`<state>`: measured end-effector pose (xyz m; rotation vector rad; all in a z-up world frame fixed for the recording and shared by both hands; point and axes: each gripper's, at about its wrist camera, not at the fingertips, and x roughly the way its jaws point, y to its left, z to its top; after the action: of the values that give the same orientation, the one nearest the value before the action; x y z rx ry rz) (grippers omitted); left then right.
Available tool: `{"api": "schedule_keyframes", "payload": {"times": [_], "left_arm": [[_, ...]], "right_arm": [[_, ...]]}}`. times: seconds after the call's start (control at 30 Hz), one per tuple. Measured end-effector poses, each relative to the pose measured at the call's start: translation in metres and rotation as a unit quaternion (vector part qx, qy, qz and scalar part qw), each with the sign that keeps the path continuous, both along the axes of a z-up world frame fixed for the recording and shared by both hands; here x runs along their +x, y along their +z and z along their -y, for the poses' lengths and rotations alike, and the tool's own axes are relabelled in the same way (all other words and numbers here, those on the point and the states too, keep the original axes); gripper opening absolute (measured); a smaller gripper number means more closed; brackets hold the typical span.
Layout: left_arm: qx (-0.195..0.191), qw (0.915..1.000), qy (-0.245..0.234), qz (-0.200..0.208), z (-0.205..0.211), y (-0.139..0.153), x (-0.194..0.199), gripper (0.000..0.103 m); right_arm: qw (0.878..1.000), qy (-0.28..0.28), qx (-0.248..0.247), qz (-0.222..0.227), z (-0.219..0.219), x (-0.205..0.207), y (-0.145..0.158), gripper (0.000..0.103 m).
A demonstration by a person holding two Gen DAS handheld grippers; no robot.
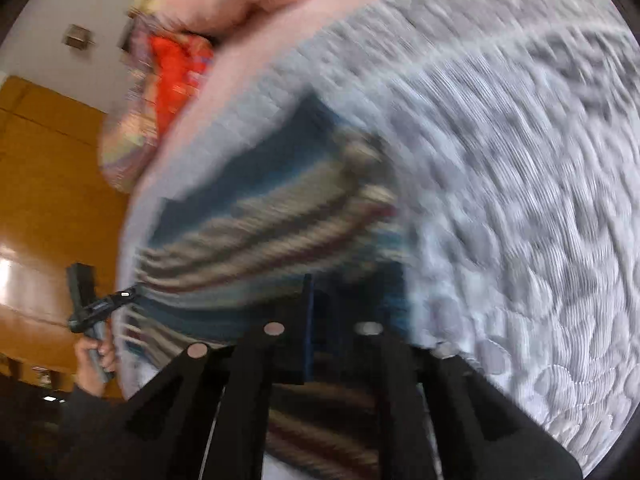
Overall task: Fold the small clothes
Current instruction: 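Fold the held hem over onto the collar with both grippers, then release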
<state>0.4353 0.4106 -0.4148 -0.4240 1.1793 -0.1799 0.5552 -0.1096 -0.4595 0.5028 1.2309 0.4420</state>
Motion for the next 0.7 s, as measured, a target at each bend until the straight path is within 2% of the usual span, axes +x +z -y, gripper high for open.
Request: {"api": "schedule_keyframes", "payload": {"times": [0.07,0.13,0.2,0.27,0.33,0.37,0.4,0.43,0.5,0.53,0.57,0.63,0.7], "left_arm": [[-0.02,0.9996,0.018,0.002,-0.011,-0.006,-0.002,0.002],[-0.036,0.9987,0.03,0.017,-0.015,0.007,-0.013,0.004],[-0.068,0.9969,0.007,0.039,-0.008,0.023,-0.037,0.004],[-0.081,0.995,-0.027,0.051,0.002,0.03,-0.07,0.004],[-0.071,0.9957,-0.045,0.039,0.013,0.021,-0.085,0.007],[-0.038,0.9976,-0.05,0.028,0.018,0.013,-0.085,0.007],[0.0,0.9988,-0.046,0.015,0.018,-0.001,-0.086,0.002],[-0.001,0.9992,-0.039,0.01,0.013,-0.012,-0.087,0.002],[-0.026,0.9993,-0.023,0.012,0.005,-0.014,-0.09,0.002],[-0.037,0.999,-0.02,0.019,0.004,-0.009,-0.093,0.003],[-0.052,0.998,-0.023,0.028,0.005,-0.004,-0.096,0.005],[-0.08,0.9941,-0.045,0.057,0.014,0.012,-0.11,0.009],[-0.066,0.9948,-0.046,0.063,0.022,0.017,-0.117,0.011]], "right_arm": [[1.0,-0.006,0.0,0.002,0.005,0.001,-0.004,0.0],[1.0,-0.015,0.023,0.005,0.007,-0.007,0.012,0.006],[0.999,0.0,0.044,0.02,0.007,-0.032,0.032,0.007],[0.998,0.019,0.05,0.027,0.002,-0.057,0.04,0.007],[0.998,0.034,0.044,0.016,-0.007,-0.077,0.029,0.007],[0.999,0.036,0.028,0.008,-0.013,-0.079,0.022,0.0],[0.999,0.033,0.005,0.0,-0.015,-0.078,0.011,0.0],[0.999,0.038,-0.01,-0.001,-0.016,-0.077,-0.002,0.0],[1.0,0.026,-0.004,-0.004,-0.016,-0.077,-0.001,0.0],[1.0,0.017,0.009,0.003,-0.019,-0.083,0.012,0.006],[0.999,0.023,0.015,0.019,-0.026,-0.09,0.025,0.006],[0.997,0.058,0.027,0.039,-0.055,-0.103,0.04,0.006],[0.994,0.091,0.036,0.045,-0.085,-0.113,0.041,0.007]]}}
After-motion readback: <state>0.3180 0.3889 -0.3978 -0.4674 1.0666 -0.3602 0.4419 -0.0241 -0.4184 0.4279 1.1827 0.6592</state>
